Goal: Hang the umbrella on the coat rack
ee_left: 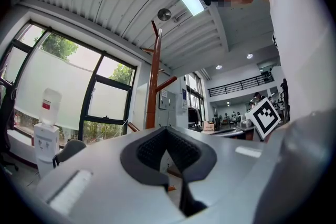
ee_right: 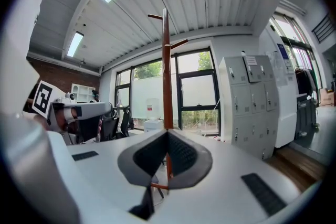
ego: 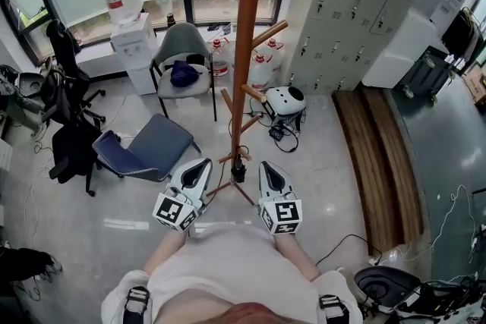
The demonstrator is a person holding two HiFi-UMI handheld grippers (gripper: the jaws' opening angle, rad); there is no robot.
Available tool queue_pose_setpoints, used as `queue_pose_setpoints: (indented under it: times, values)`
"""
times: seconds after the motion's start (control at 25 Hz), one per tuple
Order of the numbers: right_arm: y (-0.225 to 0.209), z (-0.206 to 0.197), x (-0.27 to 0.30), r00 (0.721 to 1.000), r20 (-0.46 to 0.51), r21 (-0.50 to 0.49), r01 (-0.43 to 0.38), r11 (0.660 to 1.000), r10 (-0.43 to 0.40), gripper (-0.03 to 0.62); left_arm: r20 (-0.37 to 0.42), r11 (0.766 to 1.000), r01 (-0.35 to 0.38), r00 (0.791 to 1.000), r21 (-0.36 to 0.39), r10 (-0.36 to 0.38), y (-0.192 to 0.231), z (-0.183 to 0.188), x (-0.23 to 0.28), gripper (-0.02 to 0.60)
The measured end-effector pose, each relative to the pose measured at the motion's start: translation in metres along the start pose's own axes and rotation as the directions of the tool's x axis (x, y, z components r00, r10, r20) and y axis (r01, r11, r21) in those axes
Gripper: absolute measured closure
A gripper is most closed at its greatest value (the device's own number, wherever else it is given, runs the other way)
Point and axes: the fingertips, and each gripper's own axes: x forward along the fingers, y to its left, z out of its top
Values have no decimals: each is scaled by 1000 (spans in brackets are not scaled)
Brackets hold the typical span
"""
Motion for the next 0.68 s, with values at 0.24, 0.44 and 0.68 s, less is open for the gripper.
queue_pose_setpoints:
  times: [0.24, 0.44, 0.68]
  values:
    - [-6, 0, -1, 1000, -4, 16, -4, 1000, 4, 588, -4, 1000, 1, 1000, 7, -1, -3, 1, 5, 571]
    - [-4, -1, -2, 1000, -2, 20, -3, 1000, 3, 588, 0, 1000, 16, 1000, 4, -16, -3, -1, 1, 571]
    - [-2, -5, 0, 1000, -7, 19, -7, 1000, 7, 588, -6, 999, 21, 1000, 28, -21, -1, -3, -2, 571]
